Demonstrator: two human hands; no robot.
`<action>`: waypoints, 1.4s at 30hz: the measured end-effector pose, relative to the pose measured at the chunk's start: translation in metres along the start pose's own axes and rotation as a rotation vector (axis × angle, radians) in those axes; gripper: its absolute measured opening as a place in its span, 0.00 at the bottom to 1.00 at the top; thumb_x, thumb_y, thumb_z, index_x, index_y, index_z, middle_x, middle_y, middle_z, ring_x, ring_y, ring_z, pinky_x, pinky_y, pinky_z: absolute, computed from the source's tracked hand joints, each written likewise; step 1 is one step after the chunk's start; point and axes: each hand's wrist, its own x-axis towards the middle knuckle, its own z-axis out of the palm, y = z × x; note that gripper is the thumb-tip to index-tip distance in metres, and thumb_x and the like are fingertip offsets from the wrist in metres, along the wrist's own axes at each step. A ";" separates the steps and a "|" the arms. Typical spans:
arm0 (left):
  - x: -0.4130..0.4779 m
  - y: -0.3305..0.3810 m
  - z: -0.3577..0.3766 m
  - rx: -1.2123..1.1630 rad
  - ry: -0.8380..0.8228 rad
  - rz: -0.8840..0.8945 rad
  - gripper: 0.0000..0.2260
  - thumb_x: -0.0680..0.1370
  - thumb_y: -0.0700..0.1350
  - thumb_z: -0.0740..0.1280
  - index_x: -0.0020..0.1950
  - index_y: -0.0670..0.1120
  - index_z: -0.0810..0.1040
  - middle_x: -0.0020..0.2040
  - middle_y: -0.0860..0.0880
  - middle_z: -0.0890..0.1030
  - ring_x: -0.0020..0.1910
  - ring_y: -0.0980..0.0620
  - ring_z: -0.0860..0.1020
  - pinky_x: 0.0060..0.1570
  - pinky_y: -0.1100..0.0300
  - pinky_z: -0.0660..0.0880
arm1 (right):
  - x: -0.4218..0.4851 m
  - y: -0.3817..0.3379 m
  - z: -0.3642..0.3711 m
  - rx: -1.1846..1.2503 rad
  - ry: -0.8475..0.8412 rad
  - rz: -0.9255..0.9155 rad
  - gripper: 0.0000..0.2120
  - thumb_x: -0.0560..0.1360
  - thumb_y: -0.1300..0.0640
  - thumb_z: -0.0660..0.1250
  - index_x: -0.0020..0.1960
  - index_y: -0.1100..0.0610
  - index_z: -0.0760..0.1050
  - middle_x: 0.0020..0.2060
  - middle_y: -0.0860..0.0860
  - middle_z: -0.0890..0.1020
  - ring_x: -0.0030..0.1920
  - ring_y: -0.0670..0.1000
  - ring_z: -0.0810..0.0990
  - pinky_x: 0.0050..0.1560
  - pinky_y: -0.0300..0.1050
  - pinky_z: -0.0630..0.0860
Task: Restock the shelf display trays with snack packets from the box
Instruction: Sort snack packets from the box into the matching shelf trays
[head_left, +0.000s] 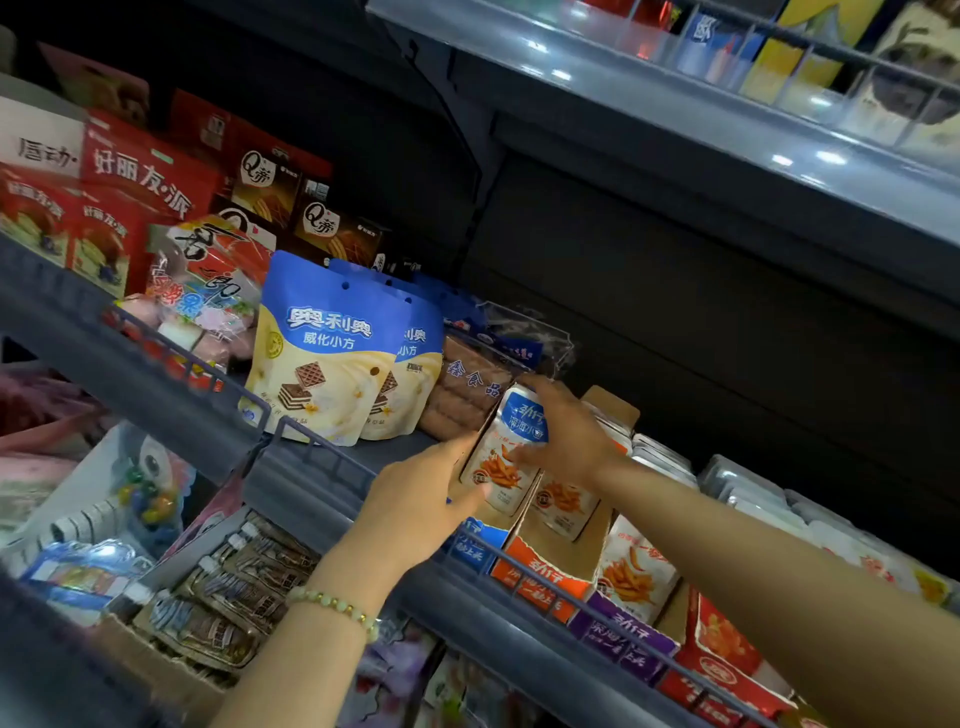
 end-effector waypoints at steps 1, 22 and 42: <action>0.000 0.000 0.000 0.003 -0.007 -0.002 0.24 0.79 0.56 0.62 0.74 0.59 0.61 0.68 0.60 0.72 0.62 0.55 0.74 0.60 0.60 0.69 | 0.000 0.001 0.002 -0.006 0.015 -0.003 0.40 0.67 0.58 0.77 0.73 0.50 0.60 0.68 0.51 0.69 0.65 0.52 0.72 0.64 0.52 0.74; -0.002 0.009 -0.003 0.056 0.004 0.001 0.23 0.80 0.56 0.60 0.74 0.57 0.61 0.70 0.57 0.70 0.66 0.55 0.71 0.61 0.58 0.70 | -0.008 0.007 -0.019 -0.016 0.067 -0.005 0.36 0.75 0.52 0.70 0.77 0.50 0.55 0.74 0.51 0.65 0.73 0.52 0.65 0.71 0.51 0.65; -0.202 0.060 0.066 0.055 -0.624 -0.156 0.33 0.77 0.63 0.58 0.77 0.59 0.46 0.77 0.62 0.50 0.75 0.61 0.54 0.72 0.61 0.57 | -0.329 0.083 0.017 0.619 -0.464 0.186 0.10 0.77 0.56 0.68 0.57 0.50 0.76 0.55 0.47 0.81 0.52 0.39 0.80 0.55 0.35 0.74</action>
